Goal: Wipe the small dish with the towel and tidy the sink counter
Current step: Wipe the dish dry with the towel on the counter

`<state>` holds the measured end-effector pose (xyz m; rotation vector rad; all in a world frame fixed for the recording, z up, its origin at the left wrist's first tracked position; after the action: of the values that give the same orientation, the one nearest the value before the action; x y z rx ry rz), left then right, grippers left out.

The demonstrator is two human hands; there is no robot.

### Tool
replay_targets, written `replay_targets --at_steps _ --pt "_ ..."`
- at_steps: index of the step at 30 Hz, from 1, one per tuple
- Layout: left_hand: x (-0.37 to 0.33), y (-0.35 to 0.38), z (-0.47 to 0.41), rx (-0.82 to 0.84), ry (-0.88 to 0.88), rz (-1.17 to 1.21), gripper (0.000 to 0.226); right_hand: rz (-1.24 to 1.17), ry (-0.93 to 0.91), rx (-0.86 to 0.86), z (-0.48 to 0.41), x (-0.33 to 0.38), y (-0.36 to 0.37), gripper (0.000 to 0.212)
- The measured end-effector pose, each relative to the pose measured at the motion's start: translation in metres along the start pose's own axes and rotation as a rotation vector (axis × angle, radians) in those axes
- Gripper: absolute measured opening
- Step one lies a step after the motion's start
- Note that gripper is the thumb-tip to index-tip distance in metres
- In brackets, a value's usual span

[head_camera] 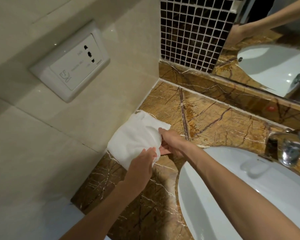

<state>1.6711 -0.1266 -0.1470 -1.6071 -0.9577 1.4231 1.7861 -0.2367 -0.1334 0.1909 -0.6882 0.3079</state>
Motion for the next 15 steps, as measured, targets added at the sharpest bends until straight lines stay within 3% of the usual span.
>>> replay_targets --at_steps 6,9,13,15 --pt "0.004 0.003 -0.02 0.004 -0.099 0.064 0.027 -0.043 -0.002 0.053 0.0 -0.01 0.0 0.046" --pt "0.002 0.002 -0.028 -0.014 -0.101 0.043 0.024 0.02 -0.041 0.058 0.001 -0.009 0.001 0.037" --pt "-0.008 0.005 -0.019 -0.028 -0.175 0.085 0.021 0.092 -0.112 -0.061 0.001 -0.02 0.003 0.037" --pt "-0.016 0.008 -0.014 -0.036 -0.12 0.088 0.023 0.156 -0.138 -0.097 0.0 -0.026 0.002 0.036"
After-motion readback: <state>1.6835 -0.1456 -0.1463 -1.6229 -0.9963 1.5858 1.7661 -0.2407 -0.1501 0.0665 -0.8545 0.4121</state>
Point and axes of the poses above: each hand's wrist, its own z-axis away from the middle knuckle, its own y-axis out of the palm, x = y × z, the point moved 1 cm from there along -z, towards the middle knuckle, and after that the axes turned 4 degrees about -z, right-handed, at the moved point
